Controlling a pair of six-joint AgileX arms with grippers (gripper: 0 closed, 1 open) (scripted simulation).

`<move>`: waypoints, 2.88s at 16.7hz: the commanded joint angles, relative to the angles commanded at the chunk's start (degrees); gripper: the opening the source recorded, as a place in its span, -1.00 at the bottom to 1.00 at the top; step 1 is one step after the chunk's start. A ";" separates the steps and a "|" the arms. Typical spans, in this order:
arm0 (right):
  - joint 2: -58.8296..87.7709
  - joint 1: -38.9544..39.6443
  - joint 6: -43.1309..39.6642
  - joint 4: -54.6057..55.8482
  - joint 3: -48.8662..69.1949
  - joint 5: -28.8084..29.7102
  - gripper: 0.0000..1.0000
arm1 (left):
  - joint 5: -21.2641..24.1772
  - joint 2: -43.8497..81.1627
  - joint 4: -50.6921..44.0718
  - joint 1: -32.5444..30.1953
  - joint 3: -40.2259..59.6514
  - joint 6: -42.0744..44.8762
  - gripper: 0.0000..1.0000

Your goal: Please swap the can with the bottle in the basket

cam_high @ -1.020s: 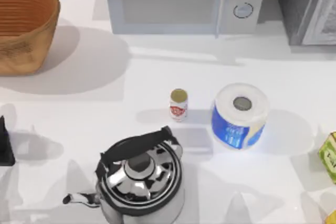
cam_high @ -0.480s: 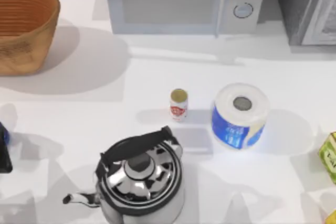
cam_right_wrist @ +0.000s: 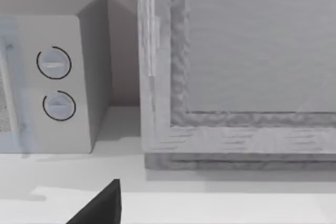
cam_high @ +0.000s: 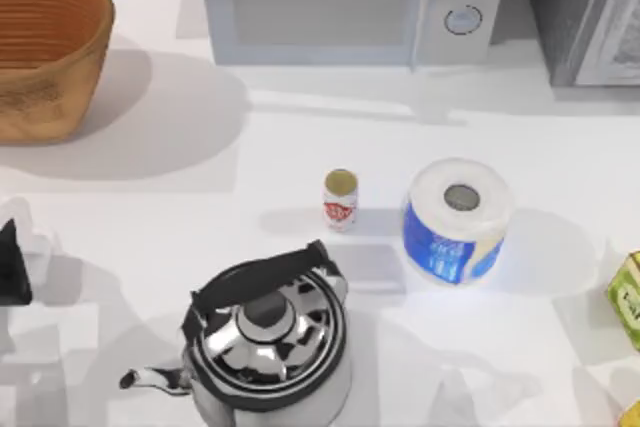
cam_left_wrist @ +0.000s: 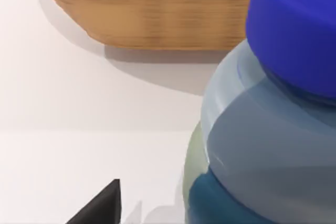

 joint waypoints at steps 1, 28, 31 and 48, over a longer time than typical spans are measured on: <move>0.00 0.00 0.00 0.00 0.00 0.00 1.00 | -0.69 2.84 1.98 -0.82 0.96 -0.30 1.00; 0.00 0.00 0.00 0.00 0.00 0.00 1.00 | -2.23 21.16 15.74 -2.59 5.26 -0.89 -1.00; 0.00 0.00 0.00 0.00 0.00 0.00 1.00 | -2.23 21.16 15.74 -2.59 5.26 -0.89 -1.00; 0.00 0.00 0.00 0.00 0.00 0.00 1.00 | -9.85 8.82 -25.75 8.58 38.25 -2.34 -1.00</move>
